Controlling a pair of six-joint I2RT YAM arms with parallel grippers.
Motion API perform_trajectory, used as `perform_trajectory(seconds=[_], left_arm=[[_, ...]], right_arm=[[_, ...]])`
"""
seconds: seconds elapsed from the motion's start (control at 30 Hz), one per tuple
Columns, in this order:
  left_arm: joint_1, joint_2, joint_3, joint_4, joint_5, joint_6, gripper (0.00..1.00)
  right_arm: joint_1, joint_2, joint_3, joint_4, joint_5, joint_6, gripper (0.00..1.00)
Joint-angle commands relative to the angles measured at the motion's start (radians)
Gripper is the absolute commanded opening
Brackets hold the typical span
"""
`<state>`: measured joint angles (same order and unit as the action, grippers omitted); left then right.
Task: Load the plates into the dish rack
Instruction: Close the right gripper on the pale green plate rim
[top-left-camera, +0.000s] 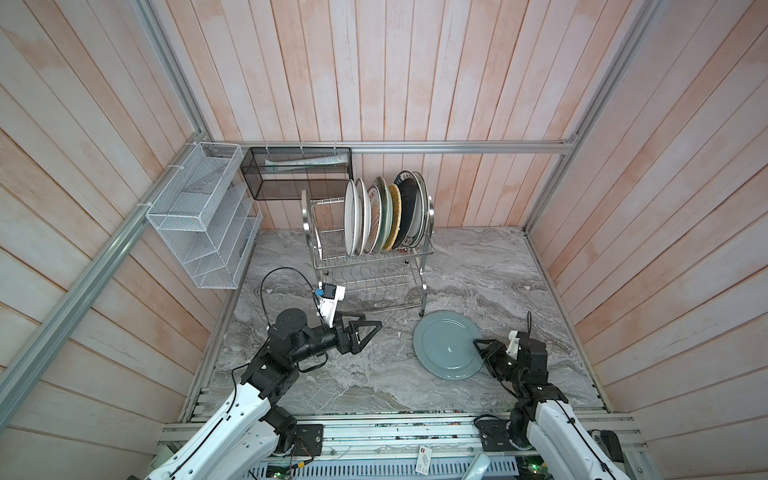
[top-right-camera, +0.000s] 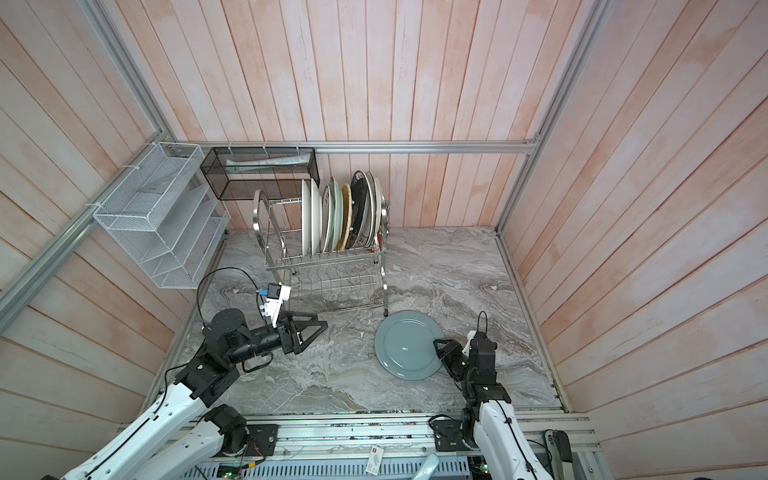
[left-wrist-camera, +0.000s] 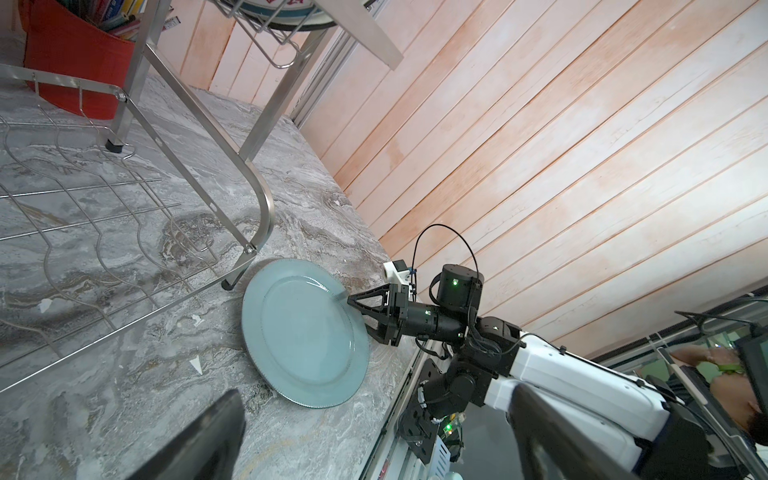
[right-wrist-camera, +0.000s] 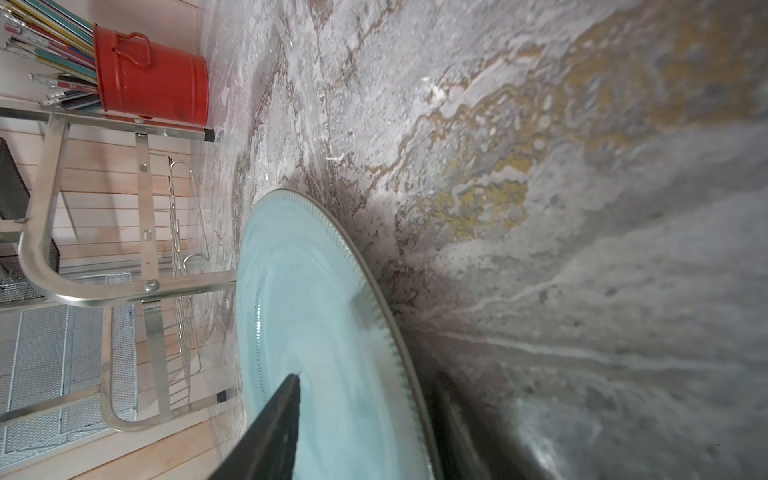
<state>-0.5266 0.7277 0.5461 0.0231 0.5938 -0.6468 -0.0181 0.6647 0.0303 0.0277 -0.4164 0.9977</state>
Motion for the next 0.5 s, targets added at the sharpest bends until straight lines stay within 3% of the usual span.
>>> perform_trajectory(seconds=[0.0,0.23,0.47], left_arm=[[-0.004,0.01,0.032,0.011,-0.004,0.0,1.0],[-0.004,0.019,0.028,0.012,0.008,-0.002,1.0],[-0.004,0.019,0.034,0.008,0.006,-0.001,1.0]], right_arm=[[0.012,0.024,-0.059,-0.03,0.027,-0.013,0.5],[0.015,0.028,-0.075,-0.003,0.03,-0.01,0.38],[0.018,0.007,-0.076,-0.007,0.03,-0.024,0.18]])
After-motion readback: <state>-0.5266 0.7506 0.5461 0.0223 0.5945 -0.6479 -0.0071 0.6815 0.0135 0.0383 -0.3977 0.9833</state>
